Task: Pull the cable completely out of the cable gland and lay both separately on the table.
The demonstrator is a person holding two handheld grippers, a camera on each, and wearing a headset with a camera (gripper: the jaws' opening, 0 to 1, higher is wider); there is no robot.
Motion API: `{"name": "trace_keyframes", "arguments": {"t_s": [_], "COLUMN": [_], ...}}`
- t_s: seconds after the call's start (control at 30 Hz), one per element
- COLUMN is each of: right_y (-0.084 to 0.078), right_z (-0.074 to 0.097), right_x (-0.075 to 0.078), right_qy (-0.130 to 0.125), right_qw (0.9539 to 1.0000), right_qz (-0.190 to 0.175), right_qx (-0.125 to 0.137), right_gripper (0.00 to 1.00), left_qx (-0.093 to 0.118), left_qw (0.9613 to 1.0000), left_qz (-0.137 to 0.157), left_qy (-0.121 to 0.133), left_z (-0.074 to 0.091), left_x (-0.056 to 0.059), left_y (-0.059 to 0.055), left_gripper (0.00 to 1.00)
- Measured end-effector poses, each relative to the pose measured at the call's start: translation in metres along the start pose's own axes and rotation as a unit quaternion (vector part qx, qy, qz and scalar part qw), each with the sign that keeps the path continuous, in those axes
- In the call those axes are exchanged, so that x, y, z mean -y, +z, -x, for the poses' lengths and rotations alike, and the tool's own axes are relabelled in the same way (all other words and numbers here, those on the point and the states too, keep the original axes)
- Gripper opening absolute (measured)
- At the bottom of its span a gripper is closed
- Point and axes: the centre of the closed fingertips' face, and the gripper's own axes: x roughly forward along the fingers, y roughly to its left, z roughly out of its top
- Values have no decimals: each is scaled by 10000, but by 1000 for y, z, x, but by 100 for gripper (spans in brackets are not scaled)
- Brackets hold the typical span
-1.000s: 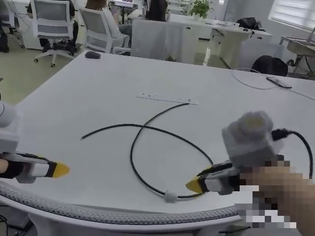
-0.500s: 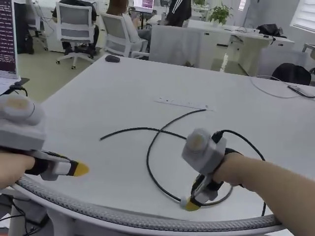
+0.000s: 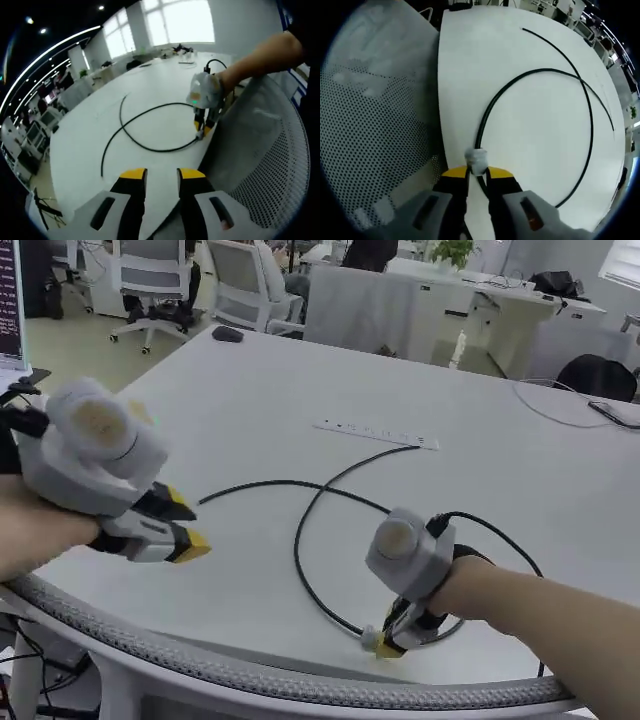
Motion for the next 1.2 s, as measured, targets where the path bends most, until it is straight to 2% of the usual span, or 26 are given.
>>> {"name": "trace_keyframes", "arguments": {"t_s": [0.03, 0.1, 0.13, 0.2, 0.27, 0.37, 0.47, 0.53, 0.57, 0.67, 0.73, 0.77, 0.8, 0.87, 0.93, 1.0, 1.07, 1.17, 1.2], "right_y": [3, 12, 15, 24, 38, 55, 72, 80, 85, 93, 96, 97, 94, 94, 94, 96, 95, 94, 95], "right_z": [3, 9, 12, 21, 33, 47, 58, 65, 69, 80, 83, 83, 82, 82, 83, 84, 80, 80, 81], "right_x": [0, -2, -3, -4, -9, -24, -42, -51, -55, -66, -69, -70, -70, -72, -69, -73, -76, -77, -77], "right_qy": [17, 112, 151, 181, 189, 344, 574, 699, 756, 831, 871, 899, 894, 843, 813, 903, 917, 927, 932], "right_qw": [9999, 9982, 9973, 9959, 9934, 9896, 9832, 9790, 9754, 9681, 9640, 9620, 9635, 9626, 9611, 9572, 9584, 9598, 9602], "right_qz": [-130, -341, -431, -388, -319, -105, 6, 147, 185, 322, 170, 171, 176, 361, 338, 373, 545, 587, 577], "right_qx": [113, 473, 570, 791, 1089, 1396, 1735, 1911, 2063, 2340, 2506, 2574, 2516, 2551, 2616, 2726, 2646, 2583, 2570], "right_gripper": [13, 13, 13, 13, 13, 13, 13, 13, 13, 12, 12, 12, 12, 12, 12, 12, 12, 12, 12], "left_qx": [-24, -174, -260, -382, -394, -290, -167, -164, -164, -96, -56, -66, -92, -172, -238, -149, -150, -177, -227], "left_qw": [9999, 9987, 9971, 9948, 9916, 9871, 9830, 9796, 9781, 9745, 9735, 9733, 9725, 9698, 9672, 9644, 9652, 9616, 9596], "left_qz": [-22, -325, -464, -579, -771, -936, -1046, -1192, -1257, -1363, -1384, -1387, -1412, -1474, -1568, -1774, -1680, -1792, -1931], "left_qy": [-133, -350, -542, -741, -960, -1268, -1497, -1607, -1650, -1782, -1818, -1829, -1847, -1936, -1984, -1955, -1996, -2069, -2036], "left_z": [-6, -21, -30, -40, -50, -58, -65, -67, -68, -68, -68, -68, -69, -69, -68, -65, -65, -66, -67], "left_x": [3, 9, 15, 22, 30, 45, 55, 62, 66, 74, 75, 76, 76, 79, 81, 81, 83, 88, 88], "left_y": [2, 1, -1, -3, -3, 3, 5, 2, 0, 1, 1, 0, -2, -8, -14, -15, -14, -16, -17], "left_gripper": [26, 25, 25, 25, 25, 24, 25, 27, 29, 31, 29, 29, 29, 29, 26, 23, 20, 20, 20]}}
